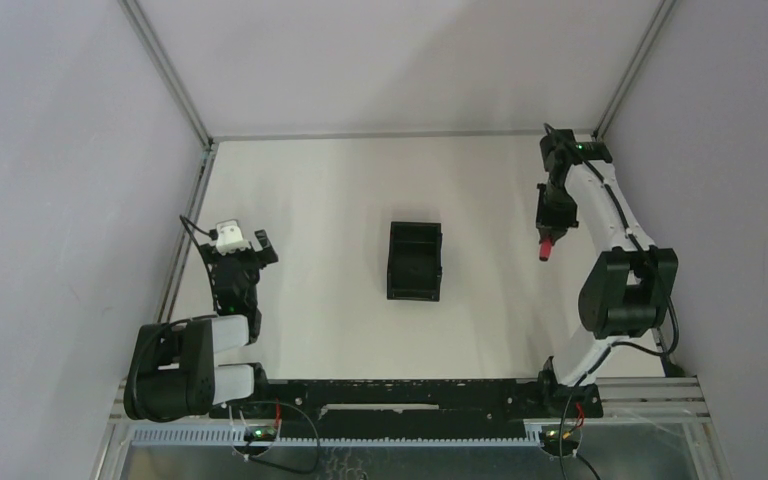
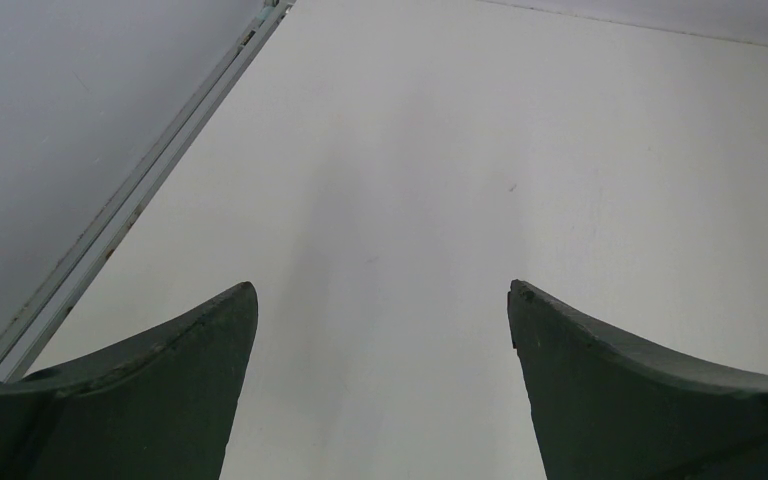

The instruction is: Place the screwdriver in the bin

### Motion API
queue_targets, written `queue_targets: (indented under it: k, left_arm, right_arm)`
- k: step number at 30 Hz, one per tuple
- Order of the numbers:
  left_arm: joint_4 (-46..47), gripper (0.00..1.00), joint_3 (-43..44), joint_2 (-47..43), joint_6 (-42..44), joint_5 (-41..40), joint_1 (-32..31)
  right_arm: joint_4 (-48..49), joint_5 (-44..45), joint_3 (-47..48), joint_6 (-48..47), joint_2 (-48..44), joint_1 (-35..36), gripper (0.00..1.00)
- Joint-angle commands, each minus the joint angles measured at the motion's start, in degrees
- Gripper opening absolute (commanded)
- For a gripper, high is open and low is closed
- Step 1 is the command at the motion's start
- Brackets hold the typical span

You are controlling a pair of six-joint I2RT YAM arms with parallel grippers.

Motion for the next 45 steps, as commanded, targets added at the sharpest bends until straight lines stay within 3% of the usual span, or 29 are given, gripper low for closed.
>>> queue_targets:
  k: [1,9,13,21,29,32,37,43,45]
  left_arm:
    - [1.88,1.0,2.15,-0.79,0.94,-0.46,-0.23]
    - [1.88,1.0,2.16,-0.81,0.95,-0.46,-0.25]
    - [1.88,1.0,2.18,-0.79,0.95,-0.45,-0.29]
    - [1.88,1.0,2.18,-0.79,0.94,-0.48,-0.25]
    - [1.88,1.0,2.17,-0.79,0.94,-0.45,-0.24]
    - [1.88,1.0,2.08,-0.79,0.96,-0.48,-0.26]
    - [1.88,1.0,2.19,-0.79,0.99,-0.45,-0.23]
    - [1.88,1.0,2.16,-0.79,0.96,-0.44,-0.24]
    - [1.88,1.0,2.17,-0.81,0.95,-0.45,-0.26]
  right_arm:
    - [-2.66,-0.16,-0.5,6.99,-2.54,6.13,0.0]
    - [-1.01,-1.85,6.85,13.34,3.31,29.5,0.0]
    - [0.66,-4.86,12.5,12.6,7.1,37.18,0.0]
    - [12.39,-8.47,8.05,6.91,10.25,41.09,0.0]
    - [18.2,-4.55,4.57,4.88,16.6,41.57,0.01]
    - [19.12,-3.73,3.89,5.11,17.82,41.57,0.1]
    - [19.81,-2.71,2.76,5.95,17.81,41.61,0.44]
    - [18.81,-2.39,3.76,6.75,13.49,41.65,0.59]
    - [19.09,-2.62,4.24,7.0,10.46,41.65,0.72]
